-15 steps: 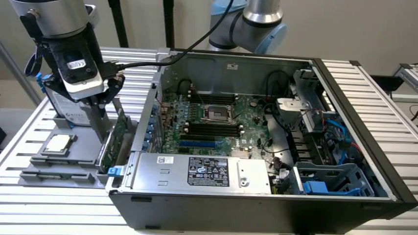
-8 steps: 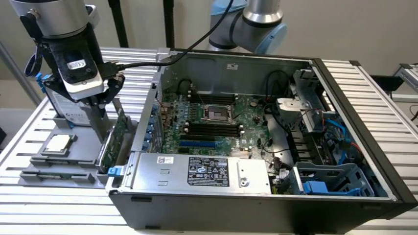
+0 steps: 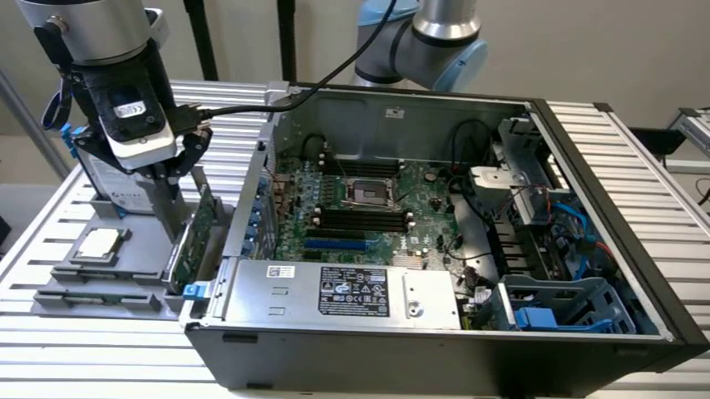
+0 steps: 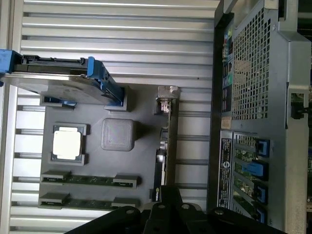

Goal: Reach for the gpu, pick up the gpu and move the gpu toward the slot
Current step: 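Pick up the gpu and move the gpu toward the slot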

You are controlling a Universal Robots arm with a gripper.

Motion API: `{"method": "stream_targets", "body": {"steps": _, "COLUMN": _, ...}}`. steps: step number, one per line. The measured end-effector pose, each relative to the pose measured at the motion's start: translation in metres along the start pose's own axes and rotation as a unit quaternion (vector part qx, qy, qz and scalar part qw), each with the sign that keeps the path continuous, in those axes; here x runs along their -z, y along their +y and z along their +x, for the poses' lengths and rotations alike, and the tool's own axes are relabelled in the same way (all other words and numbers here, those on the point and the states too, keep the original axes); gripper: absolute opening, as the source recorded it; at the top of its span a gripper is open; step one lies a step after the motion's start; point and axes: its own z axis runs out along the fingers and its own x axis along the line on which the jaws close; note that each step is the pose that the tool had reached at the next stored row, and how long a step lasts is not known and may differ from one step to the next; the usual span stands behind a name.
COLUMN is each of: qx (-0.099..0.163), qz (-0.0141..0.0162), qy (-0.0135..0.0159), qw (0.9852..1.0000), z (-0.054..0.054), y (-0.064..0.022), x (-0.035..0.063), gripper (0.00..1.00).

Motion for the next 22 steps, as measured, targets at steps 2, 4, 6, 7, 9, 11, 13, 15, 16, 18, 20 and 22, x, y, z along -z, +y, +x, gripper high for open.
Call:
{"method": "stream_targets", "body": {"steps": 2, "qx": 0.000, "qz": 0.0000, "qy": 0.0000, "qw": 1.0000, "z": 0.000, "y": 0.0000, "x": 0.0000, "gripper": 0.18}}
{"method": "stream_targets", "body": {"steps": 4, "qx": 0.000, "qz": 0.0000, "qy": 0.0000, "qw": 1.0000, "z": 0.000, "y": 0.0000, "x": 0.0000, "gripper": 0.24}}
{"method": "stream_targets", "body": {"steps": 6, "qx": 0.000, "qz": 0.0000, "qy": 0.0000, "qw": 1.0000, "z": 0.000, "y": 0.0000, "x": 0.0000, "gripper": 0.36}}
{"method": "stream_targets", "body": {"steps": 7, "qx": 0.000, "qz": 0.0000, "qy": 0.0000, "qw": 1.0000, "z": 0.000, "y": 0.0000, "x": 0.0000, "gripper": 0.36}}
{"method": "stream_targets", "body": {"steps": 9, "qx": 0.000, "qz": 0.0000, "qy": -0.0003, "qw": 1.0000, "z": 0.001, "y": 0.0000, "x": -0.0020, "gripper": 0.42}}
{"method": "stream_targets", "body": {"steps": 11, "qx": 0.000, "qz": 0.0001, "qy": -0.0004, "qw": 1.0000, "z": 0.002, "y": 0.0002, "x": -0.0056, "gripper": 0.48}}
{"method": "stream_targets", "body": {"steps": 13, "qx": 0.000, "qz": 0.0001, "qy": -0.0004, "qw": 1.0000, "z": 0.004, "y": 0.0008, "x": -0.0094, "gripper": 0.48}}
{"method": "stream_targets", "body": {"steps": 15, "qx": 0.000, "qz": 0.0001, "qy": -0.0004, "qw": 1.0000, "z": 0.006, "y": 0.0015, "x": -0.0130, "gripper": 0.48}}
{"method": "stream_targets", "body": {"steps": 16, "qx": 0.000, "qz": 0.0000, "qy": -0.0004, "qw": 1.0000, "z": 0.007, "y": 0.0019, "x": -0.0148, "gripper": 0.48}}
{"method": "stream_targets", "body": {"steps": 18, "qx": 0.000, "qz": 0.0001, "qy": -0.0004, "qw": 1.0000, "z": 0.009, "y": 0.0024, "x": -0.0185, "gripper": 0.48}}
{"method": "stream_targets", "body": {"steps": 20, "qx": 0.000, "qz": 0.0001, "qy": -0.0004, "qw": 1.0000, "z": 0.010, "y": 0.0024, "x": -0.0222, "gripper": 0.48}}
{"method": "stream_targets", "body": {"steps": 22, "qx": -0.001, "qz": 0.0001, "qy": -0.0004, "qw": 1.0000, "z": 0.010, "y": 0.0022, "x": -0.0258, "gripper": 0.48}}
